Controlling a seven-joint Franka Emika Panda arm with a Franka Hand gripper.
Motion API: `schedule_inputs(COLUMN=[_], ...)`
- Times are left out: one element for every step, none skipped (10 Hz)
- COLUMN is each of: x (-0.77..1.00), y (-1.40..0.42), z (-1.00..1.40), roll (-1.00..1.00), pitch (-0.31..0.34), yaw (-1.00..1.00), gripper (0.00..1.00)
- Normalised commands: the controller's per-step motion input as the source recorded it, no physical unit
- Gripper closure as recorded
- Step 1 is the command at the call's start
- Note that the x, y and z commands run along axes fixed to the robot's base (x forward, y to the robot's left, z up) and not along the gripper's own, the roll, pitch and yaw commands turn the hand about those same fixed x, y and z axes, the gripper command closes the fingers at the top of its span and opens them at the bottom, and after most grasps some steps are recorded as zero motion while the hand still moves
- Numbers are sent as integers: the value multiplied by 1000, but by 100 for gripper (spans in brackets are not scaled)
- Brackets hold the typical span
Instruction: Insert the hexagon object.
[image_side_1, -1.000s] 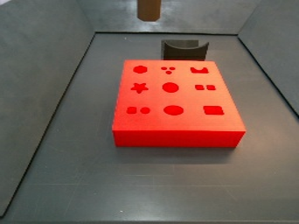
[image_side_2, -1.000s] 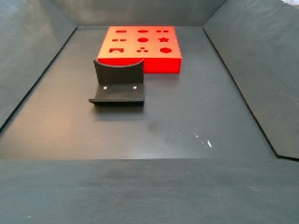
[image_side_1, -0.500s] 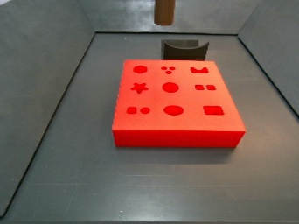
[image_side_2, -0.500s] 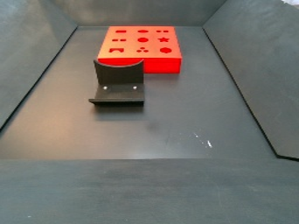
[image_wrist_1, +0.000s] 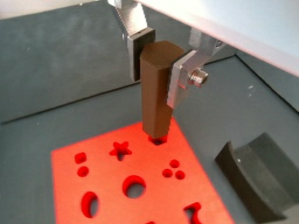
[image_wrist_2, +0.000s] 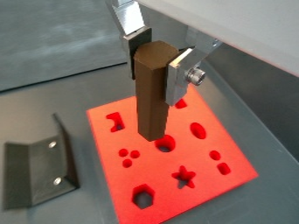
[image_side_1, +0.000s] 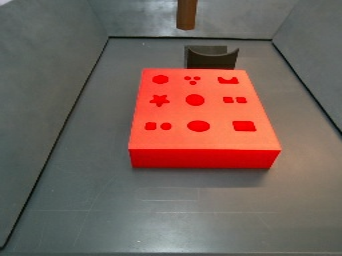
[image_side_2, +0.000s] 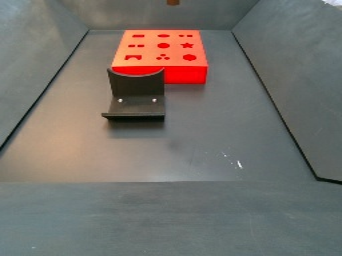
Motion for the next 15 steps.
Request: schedule_inputs(x=[-89, -397, -437, -374, -191, 0, -17, -60, -134, -143, 0, -29, -157, -131, -177], y=[171, 160, 177, 206, 134, 109, 109, 120, 189, 131, 0, -11, -137, -106, -63], z=[-906, -1000, -966, -826, -706, -637, -611, -600, -526, -166, 149, 246, 154, 0, 0], roll=[90, 103, 11, 0, -41, -51, -53, -66, -39, -113, -9, 0, 63, 100, 103], pitch=[-129, -100, 0, 0, -17, -87, -149, -153, -111, -31, 0, 0, -34, -44, -50], yaw=[243, 149, 0, 0, -9, 23, 66, 29, 0, 0, 91, 94, 80, 169, 186], gripper=[100, 100, 100, 100, 100, 100, 100, 100, 100, 100, 100, 100, 100, 100, 100])
